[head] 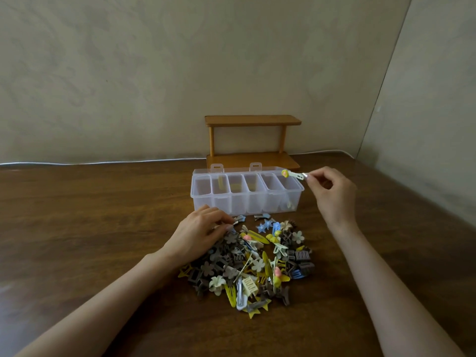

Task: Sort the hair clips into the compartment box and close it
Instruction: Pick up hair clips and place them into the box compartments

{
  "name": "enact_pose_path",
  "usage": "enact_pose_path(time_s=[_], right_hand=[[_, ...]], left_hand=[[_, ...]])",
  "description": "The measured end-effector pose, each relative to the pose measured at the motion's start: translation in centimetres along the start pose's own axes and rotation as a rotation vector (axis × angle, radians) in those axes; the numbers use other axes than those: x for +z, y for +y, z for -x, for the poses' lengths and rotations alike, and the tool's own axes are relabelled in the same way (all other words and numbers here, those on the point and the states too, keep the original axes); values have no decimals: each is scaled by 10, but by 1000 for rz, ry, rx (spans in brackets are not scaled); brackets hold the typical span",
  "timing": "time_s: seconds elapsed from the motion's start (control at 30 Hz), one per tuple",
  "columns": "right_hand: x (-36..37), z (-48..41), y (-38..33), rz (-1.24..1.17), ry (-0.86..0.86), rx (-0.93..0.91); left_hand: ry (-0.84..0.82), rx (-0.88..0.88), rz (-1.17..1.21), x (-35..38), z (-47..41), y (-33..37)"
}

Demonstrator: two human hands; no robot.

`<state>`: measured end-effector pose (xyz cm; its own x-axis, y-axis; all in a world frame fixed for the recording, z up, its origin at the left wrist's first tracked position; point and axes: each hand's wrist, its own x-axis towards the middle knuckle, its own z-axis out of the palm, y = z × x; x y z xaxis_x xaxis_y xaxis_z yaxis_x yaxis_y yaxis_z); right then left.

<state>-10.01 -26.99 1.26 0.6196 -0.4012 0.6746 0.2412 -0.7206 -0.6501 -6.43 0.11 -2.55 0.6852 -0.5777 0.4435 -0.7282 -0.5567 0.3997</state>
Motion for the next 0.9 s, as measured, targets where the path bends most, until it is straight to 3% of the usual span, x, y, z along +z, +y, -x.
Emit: enact_pose_path(time_s=[0.1,0.2,0.37,0.47,0.57,0.63,0.77,0.9], right_hand=[[10,-2,10,168,39,3],[17,-2,13,281,-74,17],[8,-2,6,186,-98,-32],[-1,6,-8,46,-410,-32],[-6,12,-24,49,-893,15],[-8,13,-27,112,-1073,15],[-9,12,-23,359,-1171,-73],[-9,13,-24,390,-1145,-99]], left_hand=[[-24,14,23,2,0,1],[-36,14,33,3,-1,2],[-37,17,33,3,0,1],[-58,55,46,3,0,1],[-180,86,63,3,0,6],[-247,104,42,2,0,9],[-241,92,19,3,1,8],[-196,69,3,4,1,5]])
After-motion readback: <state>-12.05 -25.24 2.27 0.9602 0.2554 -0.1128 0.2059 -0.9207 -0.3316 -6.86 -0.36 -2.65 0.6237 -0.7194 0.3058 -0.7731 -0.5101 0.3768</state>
